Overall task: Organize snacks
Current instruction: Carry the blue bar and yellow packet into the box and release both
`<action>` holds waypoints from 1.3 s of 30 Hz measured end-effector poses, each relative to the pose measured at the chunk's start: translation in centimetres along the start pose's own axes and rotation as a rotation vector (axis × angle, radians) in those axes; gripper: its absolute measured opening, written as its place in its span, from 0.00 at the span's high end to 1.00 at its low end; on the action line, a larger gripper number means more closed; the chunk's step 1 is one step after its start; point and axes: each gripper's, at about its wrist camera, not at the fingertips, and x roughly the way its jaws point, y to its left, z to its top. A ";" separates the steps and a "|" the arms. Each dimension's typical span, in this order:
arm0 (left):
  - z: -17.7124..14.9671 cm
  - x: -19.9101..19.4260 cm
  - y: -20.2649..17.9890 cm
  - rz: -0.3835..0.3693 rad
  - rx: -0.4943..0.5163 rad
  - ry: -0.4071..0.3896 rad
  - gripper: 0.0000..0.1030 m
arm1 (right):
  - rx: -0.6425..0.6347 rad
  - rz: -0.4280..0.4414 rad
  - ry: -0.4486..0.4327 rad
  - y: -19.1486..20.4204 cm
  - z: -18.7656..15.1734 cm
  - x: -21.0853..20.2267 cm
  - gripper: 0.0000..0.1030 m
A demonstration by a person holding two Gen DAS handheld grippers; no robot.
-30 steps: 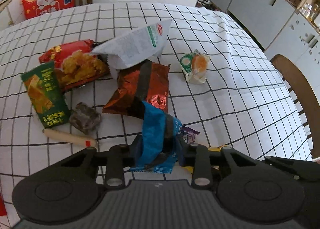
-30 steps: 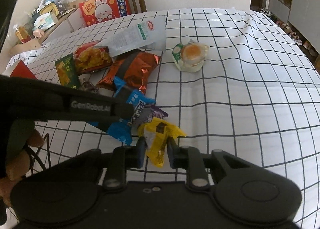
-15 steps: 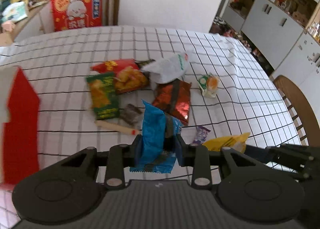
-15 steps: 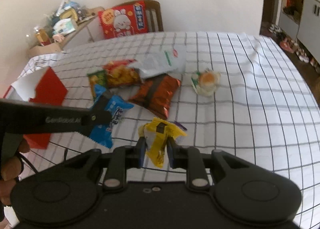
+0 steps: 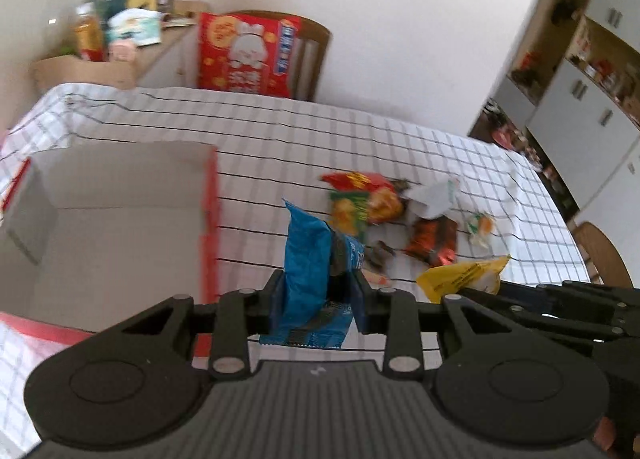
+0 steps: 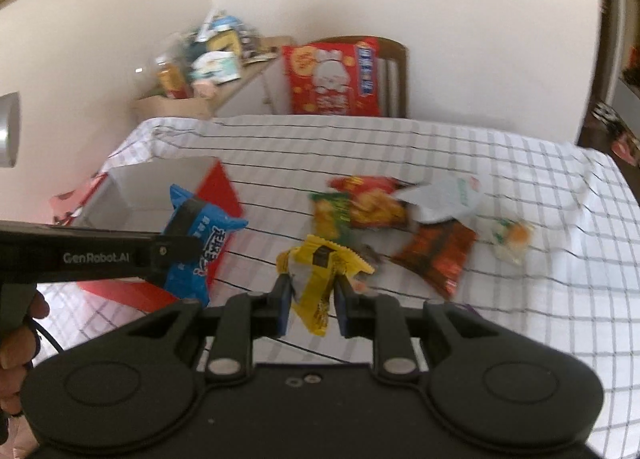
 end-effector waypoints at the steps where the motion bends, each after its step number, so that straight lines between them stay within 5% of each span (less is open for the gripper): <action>1: 0.1 -0.4 0.8 0.011 -0.011 -0.009 0.68 | -0.011 0.008 0.000 0.8 0.3 0.2 0.80; 22: 1.9 0.9 17.6 0.244 -0.164 -0.008 0.68 | -0.228 0.109 0.068 16.5 4.7 11.0 0.80; 39: 1.1 6.8 21.9 0.312 -0.170 0.113 0.68 | -0.325 0.079 0.172 20.3 3.8 18.2 0.79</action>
